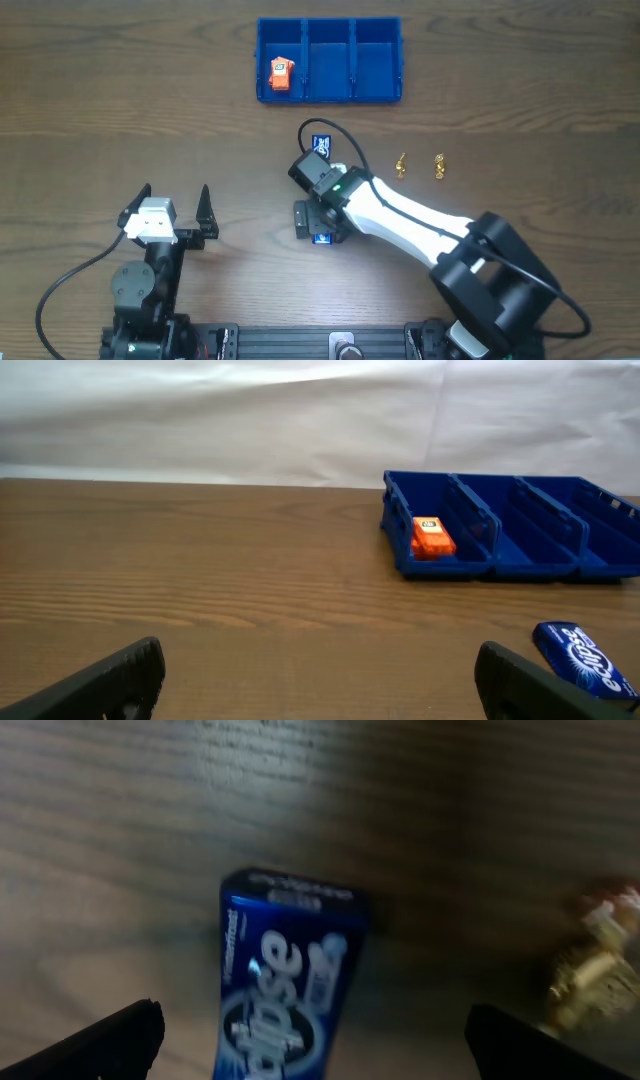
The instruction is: Sort Candies Into Trays
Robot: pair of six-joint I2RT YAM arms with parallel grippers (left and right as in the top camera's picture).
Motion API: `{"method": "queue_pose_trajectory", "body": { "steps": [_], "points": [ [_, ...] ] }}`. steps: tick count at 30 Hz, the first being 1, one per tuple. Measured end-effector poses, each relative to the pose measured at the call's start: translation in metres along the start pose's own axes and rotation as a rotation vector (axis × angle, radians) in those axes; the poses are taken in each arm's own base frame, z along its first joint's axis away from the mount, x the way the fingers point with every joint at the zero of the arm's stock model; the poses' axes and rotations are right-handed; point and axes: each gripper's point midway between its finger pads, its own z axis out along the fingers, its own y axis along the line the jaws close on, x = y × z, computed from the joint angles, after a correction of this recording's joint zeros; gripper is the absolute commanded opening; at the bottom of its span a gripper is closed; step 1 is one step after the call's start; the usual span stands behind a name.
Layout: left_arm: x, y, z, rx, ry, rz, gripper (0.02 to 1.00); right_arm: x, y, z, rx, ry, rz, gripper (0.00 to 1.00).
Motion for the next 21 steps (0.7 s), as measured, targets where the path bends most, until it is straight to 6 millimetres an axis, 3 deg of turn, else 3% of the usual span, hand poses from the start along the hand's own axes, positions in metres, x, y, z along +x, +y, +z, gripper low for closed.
{"method": "queue_pose_trajectory", "body": {
  "steps": [3,13,21],
  "points": [
    [0.0001,0.0,0.0,0.0,0.0,0.0,0.998,0.0015,0.0013,0.0084,0.029,-0.009,-0.003,0.998],
    [-0.0001,0.0,0.0,0.0,0.0,0.0,0.996,0.0013,0.0029,0.0082,0.085,-0.064,-0.009,0.934],
    [-0.0001,0.0,0.0,0.0,0.0,0.0,0.998,-0.0025,0.0048,0.0105,0.089,-0.086,-0.008,0.75]
  ]
}}
